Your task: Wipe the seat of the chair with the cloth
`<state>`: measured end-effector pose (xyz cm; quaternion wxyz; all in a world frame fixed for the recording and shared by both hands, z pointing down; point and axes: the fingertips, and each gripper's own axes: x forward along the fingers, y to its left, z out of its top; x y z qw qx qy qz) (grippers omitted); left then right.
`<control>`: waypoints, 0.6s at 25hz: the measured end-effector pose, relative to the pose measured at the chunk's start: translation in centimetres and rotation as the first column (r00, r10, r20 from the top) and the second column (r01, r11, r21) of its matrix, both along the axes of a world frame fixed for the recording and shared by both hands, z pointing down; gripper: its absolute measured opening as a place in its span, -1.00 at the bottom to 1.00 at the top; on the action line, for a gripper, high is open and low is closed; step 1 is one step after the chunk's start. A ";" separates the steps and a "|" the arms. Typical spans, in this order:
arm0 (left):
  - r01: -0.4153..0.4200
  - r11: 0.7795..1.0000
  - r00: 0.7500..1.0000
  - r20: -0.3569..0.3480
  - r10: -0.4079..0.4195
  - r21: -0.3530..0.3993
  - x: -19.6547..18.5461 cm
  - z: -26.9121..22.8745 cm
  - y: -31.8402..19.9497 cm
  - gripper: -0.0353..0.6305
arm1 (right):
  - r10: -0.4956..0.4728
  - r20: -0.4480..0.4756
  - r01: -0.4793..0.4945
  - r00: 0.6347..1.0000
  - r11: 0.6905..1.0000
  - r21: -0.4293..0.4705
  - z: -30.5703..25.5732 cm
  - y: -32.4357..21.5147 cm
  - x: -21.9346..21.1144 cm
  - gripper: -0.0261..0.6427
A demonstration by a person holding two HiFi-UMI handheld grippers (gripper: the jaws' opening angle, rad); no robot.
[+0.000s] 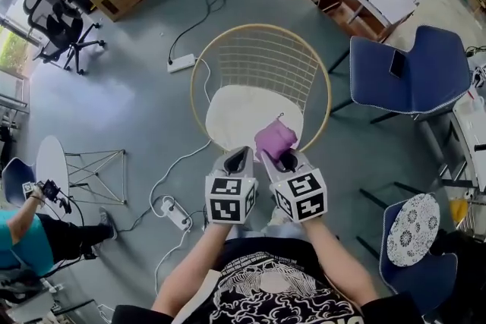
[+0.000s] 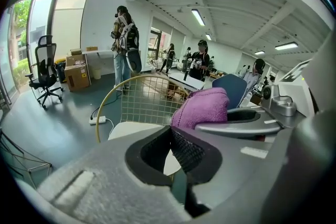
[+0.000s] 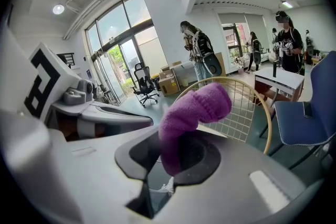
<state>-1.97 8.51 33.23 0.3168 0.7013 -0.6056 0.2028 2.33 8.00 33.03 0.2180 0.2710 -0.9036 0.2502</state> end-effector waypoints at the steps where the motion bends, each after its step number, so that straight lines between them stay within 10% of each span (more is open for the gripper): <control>1: -0.010 1.000 1.000 -0.005 0.010 -0.009 -0.4 0.4 -0.5 -0.91 | 0.005 -0.003 -0.005 1.000 1.000 -0.006 0.3 -0.4 -0.5 -0.74; 15: -0.102 0.989 0.993 -0.069 0.095 -0.111 -10.8 5.9 -8.8 -0.91 | 0.012 -0.053 -0.019 0.999 0.992 -0.128 6.1 -7.9 -11.9 -0.74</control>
